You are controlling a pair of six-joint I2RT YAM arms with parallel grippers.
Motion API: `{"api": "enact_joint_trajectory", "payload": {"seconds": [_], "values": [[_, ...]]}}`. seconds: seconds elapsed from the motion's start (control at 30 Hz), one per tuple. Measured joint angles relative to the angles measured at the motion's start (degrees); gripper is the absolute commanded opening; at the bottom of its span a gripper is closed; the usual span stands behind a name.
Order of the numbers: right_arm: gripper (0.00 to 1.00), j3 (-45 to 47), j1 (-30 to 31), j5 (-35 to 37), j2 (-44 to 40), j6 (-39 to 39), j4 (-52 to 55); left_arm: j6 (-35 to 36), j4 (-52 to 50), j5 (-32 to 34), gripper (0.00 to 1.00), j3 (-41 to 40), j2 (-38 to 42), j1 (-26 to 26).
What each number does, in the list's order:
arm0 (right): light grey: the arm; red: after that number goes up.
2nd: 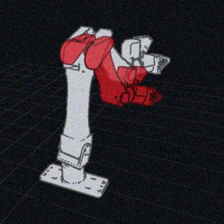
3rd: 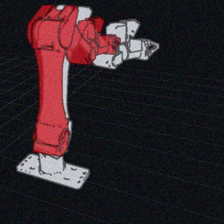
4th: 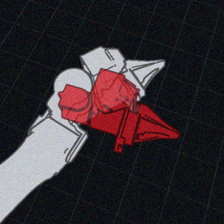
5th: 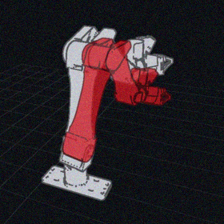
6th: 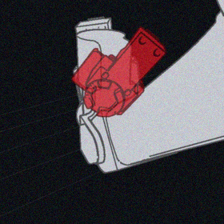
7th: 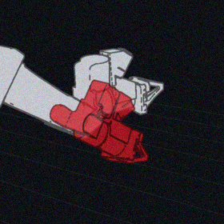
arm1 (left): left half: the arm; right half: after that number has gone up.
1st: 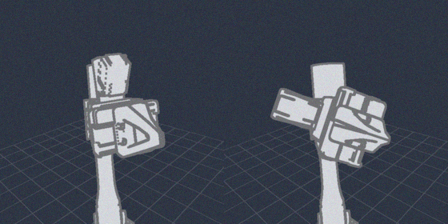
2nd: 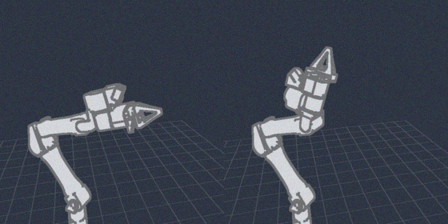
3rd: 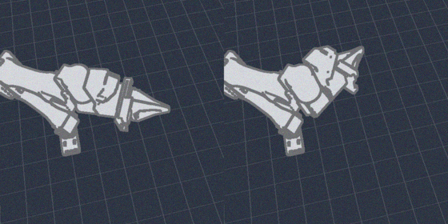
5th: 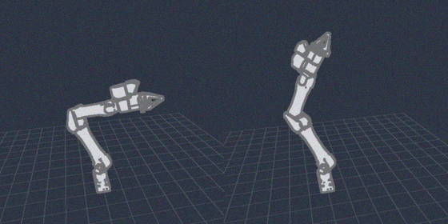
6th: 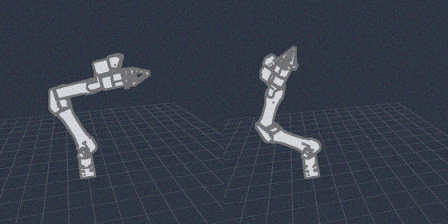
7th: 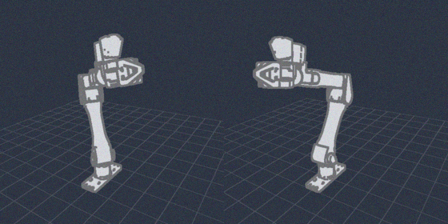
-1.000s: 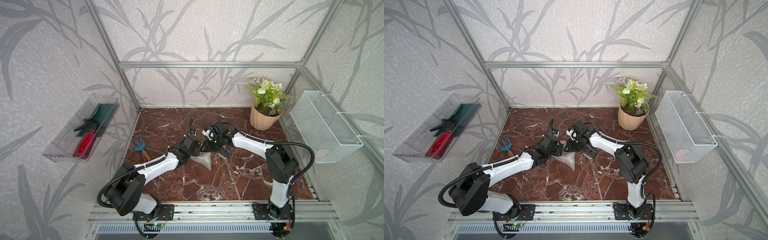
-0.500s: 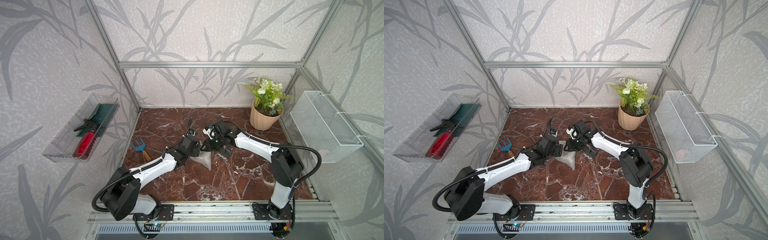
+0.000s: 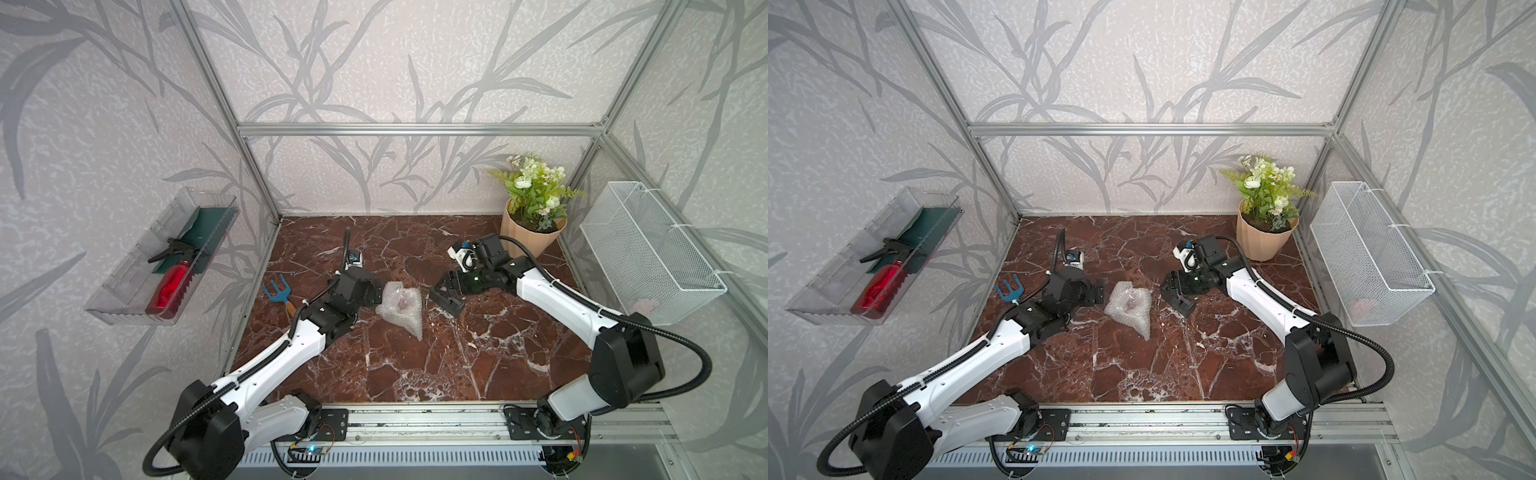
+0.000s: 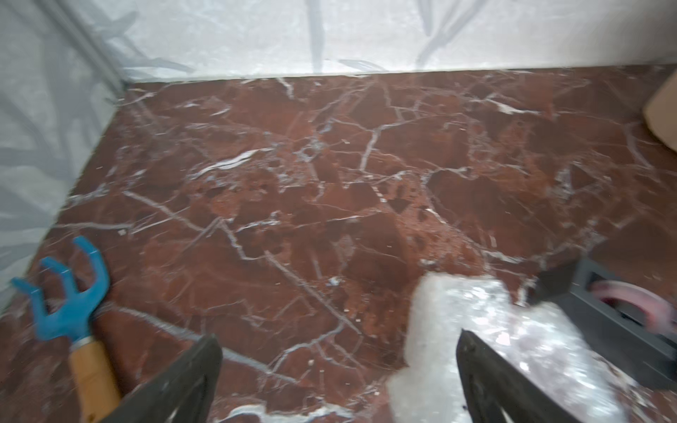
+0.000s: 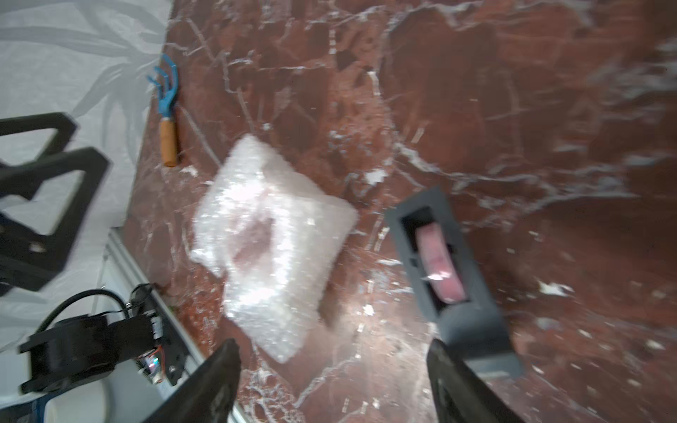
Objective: Wrap mugs in bubble wrap
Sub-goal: Reset both arms
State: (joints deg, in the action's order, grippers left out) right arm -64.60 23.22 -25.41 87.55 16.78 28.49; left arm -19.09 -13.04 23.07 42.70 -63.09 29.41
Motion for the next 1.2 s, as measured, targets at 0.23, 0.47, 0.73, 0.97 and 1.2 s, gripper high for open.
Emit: {"api": "enact_joint_trajectory", "payload": {"seconds": [0.23, 0.47, 0.73, 0.97, 1.2], "values": [[0.97, 8.8, -9.5, 9.0, -4.0, -6.9, -6.5, 5.6, 7.9, 6.3, 0.99, -10.8, 4.9, -10.4], [0.98, 21.2, -11.8, 22.5, -6.4, -12.9, -23.3, 12.0, 24.2, 5.7, 0.99, -16.9, -0.2, -19.2], [0.99, 33.5, -12.6, 30.3, -3.5, -17.6, -48.1, 16.8, 46.6, 3.0, 0.99, -21.7, -13.5, -21.4], [0.99, 38.0, -13.8, 31.1, -0.7, -22.0, -65.4, 18.2, 62.7, 1.0, 0.99, -22.9, -22.4, -23.7], [0.99, 44.0, -15.1, 29.9, 2.8, -22.6, -78.8, 17.6, 68.3, -0.1, 0.99, -23.0, -27.4, -25.7]]}}
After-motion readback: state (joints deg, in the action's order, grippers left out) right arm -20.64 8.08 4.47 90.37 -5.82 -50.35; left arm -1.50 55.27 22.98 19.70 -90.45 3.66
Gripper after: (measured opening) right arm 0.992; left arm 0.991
